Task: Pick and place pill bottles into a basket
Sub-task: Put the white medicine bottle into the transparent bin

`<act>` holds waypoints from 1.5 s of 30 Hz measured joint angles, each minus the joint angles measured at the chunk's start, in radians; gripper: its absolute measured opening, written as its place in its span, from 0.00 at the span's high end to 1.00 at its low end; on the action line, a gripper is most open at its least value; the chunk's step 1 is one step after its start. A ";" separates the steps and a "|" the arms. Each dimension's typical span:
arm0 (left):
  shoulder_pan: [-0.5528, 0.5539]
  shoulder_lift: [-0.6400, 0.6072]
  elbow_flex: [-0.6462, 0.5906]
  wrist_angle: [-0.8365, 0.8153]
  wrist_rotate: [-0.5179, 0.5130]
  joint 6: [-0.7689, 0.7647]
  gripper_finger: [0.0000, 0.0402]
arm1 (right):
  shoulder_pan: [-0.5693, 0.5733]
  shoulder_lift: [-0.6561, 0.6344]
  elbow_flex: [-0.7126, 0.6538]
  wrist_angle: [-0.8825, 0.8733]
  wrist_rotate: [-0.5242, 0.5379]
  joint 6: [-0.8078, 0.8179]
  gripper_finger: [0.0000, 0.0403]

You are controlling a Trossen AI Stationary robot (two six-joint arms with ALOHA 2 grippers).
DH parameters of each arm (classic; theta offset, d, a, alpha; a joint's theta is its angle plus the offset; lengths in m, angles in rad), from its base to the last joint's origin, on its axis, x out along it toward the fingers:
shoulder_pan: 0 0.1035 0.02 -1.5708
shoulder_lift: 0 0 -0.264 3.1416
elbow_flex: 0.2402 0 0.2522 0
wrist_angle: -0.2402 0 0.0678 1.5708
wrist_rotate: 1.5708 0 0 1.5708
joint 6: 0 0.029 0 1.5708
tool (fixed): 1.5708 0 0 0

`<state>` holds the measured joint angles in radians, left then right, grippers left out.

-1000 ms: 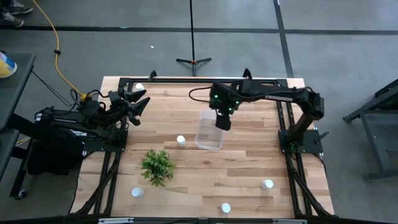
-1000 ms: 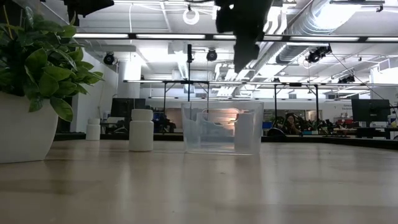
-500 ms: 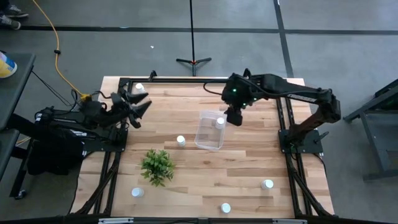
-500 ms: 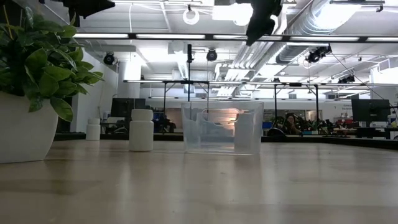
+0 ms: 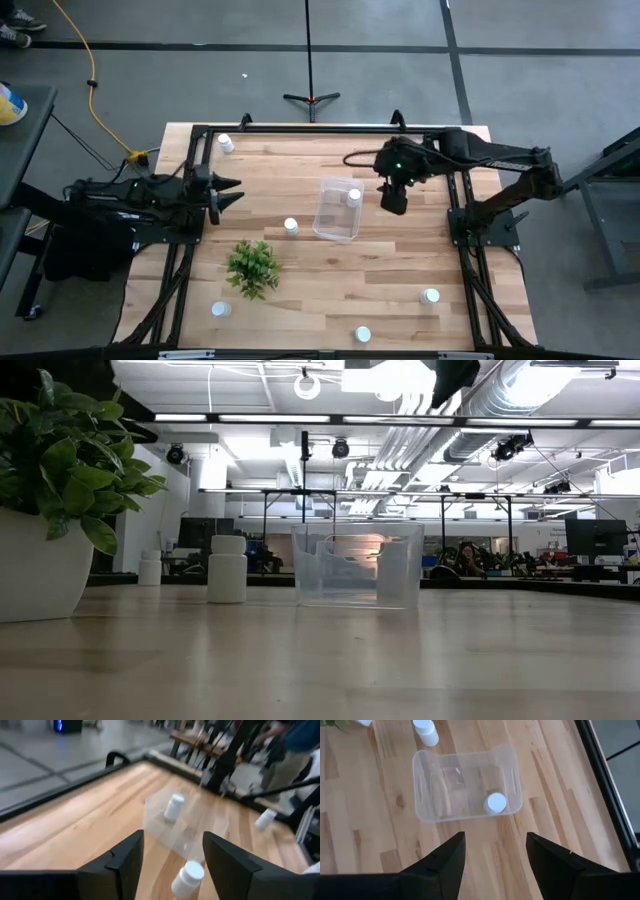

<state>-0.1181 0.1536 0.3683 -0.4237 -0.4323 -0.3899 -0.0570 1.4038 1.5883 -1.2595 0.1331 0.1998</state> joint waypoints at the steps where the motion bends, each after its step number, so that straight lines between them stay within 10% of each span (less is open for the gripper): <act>1: 0.000 -0.040 -0.027 0.024 0.007 0.013 0.45 | 0.011 -0.006 0.000 -0.008 0.004 0.014 0.51; 15: 0.000 -0.148 -0.230 0.206 0.177 0.071 0.94 | 0.271 -0.183 0.000 0.056 0.176 0.209 0.51; 27: 0.000 -0.147 -0.309 0.327 0.181 0.122 0.93 | 0.594 -0.188 -0.123 0.118 0.470 0.447 0.51; 45: 0.000 -0.147 -0.309 0.326 0.086 0.234 0.80 | 0.640 -0.220 -0.540 0.474 0.038 0.550 0.54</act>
<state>-0.1181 0.0071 0.0593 -0.0975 -0.3461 -0.1563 0.5827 1.1839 1.0481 -0.7851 0.1710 0.7497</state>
